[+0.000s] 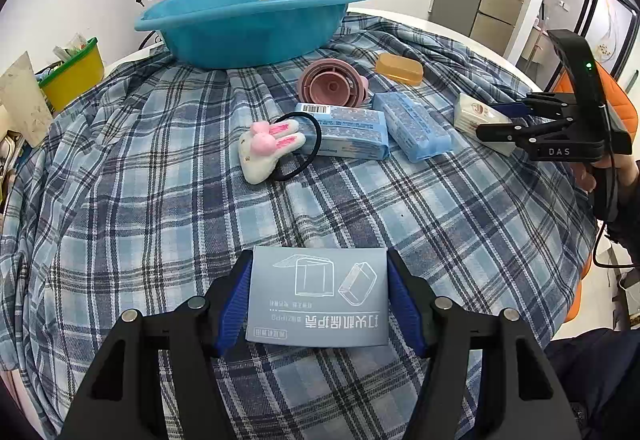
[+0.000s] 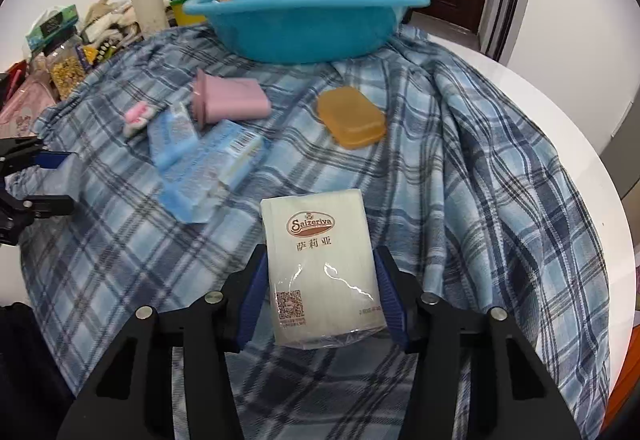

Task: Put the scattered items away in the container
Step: 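Lift the white tissue pack with the right tool while the left tool lifts the grey-blue box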

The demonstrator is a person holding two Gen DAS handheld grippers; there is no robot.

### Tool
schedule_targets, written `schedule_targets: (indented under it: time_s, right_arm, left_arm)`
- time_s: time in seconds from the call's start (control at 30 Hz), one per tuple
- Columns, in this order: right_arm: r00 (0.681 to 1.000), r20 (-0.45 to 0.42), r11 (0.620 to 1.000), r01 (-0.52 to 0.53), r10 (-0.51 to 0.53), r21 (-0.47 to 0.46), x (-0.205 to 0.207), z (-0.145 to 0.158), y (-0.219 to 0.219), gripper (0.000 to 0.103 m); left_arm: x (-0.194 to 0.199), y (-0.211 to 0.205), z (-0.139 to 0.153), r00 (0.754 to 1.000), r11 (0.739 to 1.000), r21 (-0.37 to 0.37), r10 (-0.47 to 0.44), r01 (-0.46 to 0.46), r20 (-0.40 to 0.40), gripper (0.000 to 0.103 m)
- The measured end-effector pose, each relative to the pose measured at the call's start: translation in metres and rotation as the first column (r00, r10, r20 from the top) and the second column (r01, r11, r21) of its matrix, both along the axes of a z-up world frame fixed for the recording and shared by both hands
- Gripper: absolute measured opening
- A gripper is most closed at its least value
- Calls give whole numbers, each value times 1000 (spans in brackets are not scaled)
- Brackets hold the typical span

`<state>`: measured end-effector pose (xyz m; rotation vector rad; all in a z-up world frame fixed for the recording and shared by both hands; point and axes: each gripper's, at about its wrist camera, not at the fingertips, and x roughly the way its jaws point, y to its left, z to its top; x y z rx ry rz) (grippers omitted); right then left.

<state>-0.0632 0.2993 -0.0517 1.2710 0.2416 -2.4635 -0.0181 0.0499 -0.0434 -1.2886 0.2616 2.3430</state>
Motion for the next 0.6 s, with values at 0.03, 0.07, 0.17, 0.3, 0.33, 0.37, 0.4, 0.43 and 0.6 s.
schedule_targets:
  time_s: [0.03, 0.07, 0.17, 0.3, 0.33, 0.37, 0.4, 0.43, 0.6]
  right_arm:
    - [1000, -9, 1000, -7, 7, -4, 3, 4, -3, 50]
    - [1000, -18, 1000, -14, 14, -9, 6, 8, -6, 50]
    - [999, -32, 999, -34, 33, -41, 13, 18, -17, 50]
    - [999, -3, 998, -40, 39, -43, 14, 13, -35, 51]
    - [999, 9, 998, -42, 43, -40, 15, 9, -39, 51]
    - [999, 20, 998, -44, 45, -37, 15, 4, -41, 51]
    - [999, 25, 999, -45, 46, -29, 16, 0, -44, 51]
    - [999, 18, 999, -43, 44, -15, 18, -3, -45, 52]
    - [999, 9, 999, -37, 37, -2, 19, -6, -47, 53]
  left_arm:
    - [0, 0, 0, 1000, 1000, 0, -3, 3, 0, 66]
    - [0, 1, 0, 1000, 1000, 0, -6, 6, 0, 66]
    - [0, 2, -1, 1000, 1000, 1, -8, 8, 2, 66]
    - [0, 4, -2, 1000, 1000, 10, -9, 9, 2, 66]
    - [0, 4, -1, 1000, 1000, 12, -9, 9, 1, 66]
    - [1, 4, -1, 1000, 1000, 13, -8, 8, 0, 66]
    - [1, 3, -1, 1000, 1000, 14, -7, 7, -2, 66]
    - [1, 3, -1, 1000, 1000, 13, -4, 4, -4, 66]
    - [-4, 0, -9, 1000, 1000, 4, 19, -19, 4, 66]
